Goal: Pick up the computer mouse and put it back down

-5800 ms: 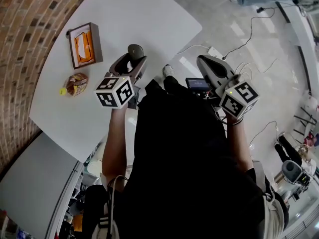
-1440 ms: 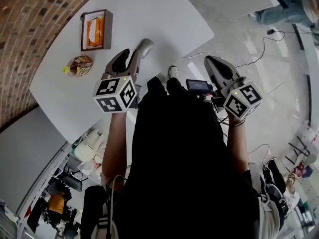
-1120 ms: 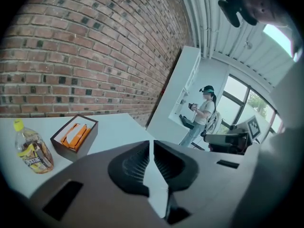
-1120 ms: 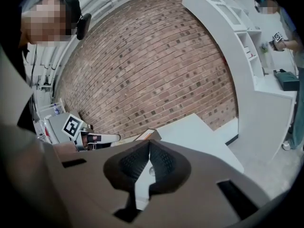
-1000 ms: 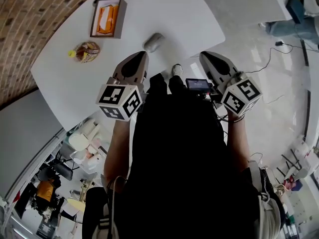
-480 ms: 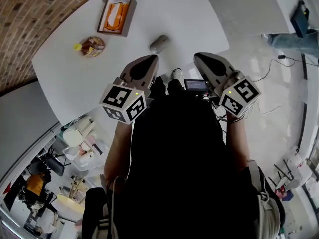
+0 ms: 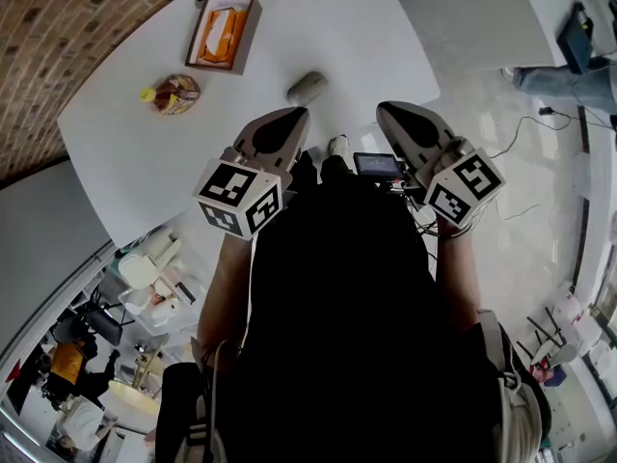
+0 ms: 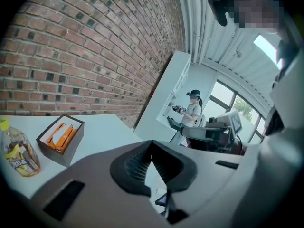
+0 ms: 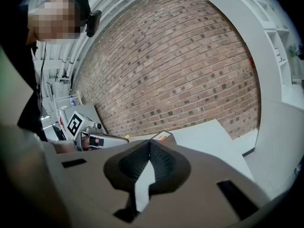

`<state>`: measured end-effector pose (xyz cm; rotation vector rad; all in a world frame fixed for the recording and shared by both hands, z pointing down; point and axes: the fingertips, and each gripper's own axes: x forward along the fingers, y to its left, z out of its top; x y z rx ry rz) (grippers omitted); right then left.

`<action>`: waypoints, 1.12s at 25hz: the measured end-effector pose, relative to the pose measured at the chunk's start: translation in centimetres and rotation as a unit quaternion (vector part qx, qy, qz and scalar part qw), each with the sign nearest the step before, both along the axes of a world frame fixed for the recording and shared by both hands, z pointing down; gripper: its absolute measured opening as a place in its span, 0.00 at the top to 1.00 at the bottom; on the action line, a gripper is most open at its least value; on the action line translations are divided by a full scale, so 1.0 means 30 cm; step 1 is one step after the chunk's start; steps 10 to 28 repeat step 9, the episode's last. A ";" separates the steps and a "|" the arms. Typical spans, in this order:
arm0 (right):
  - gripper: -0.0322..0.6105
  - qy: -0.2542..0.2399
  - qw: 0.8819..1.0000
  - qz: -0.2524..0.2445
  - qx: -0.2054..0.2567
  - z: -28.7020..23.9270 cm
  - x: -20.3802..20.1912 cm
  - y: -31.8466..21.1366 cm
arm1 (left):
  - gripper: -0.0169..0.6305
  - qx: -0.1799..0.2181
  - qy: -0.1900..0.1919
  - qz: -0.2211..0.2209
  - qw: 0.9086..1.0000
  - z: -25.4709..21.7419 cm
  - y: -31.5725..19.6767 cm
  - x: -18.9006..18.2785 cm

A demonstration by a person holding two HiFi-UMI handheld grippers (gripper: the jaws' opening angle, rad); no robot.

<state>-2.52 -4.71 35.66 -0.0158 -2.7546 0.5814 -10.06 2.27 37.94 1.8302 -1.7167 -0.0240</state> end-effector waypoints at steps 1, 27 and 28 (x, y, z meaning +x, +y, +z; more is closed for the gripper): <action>0.92 0.001 1.000 0.000 0.001 0.000 0.001 0.001 | 0.95 0.001 0.000 0.002 1.000 0.000 -0.003 0.001; 0.92 -0.001 1.000 0.000 0.000 -0.013 0.014 0.013 | 0.95 0.000 0.002 0.015 1.000 0.002 -0.009 -0.003; 0.92 -0.001 1.000 0.000 0.000 -0.013 0.014 0.013 | 0.95 0.000 0.002 0.015 1.000 0.002 -0.009 -0.003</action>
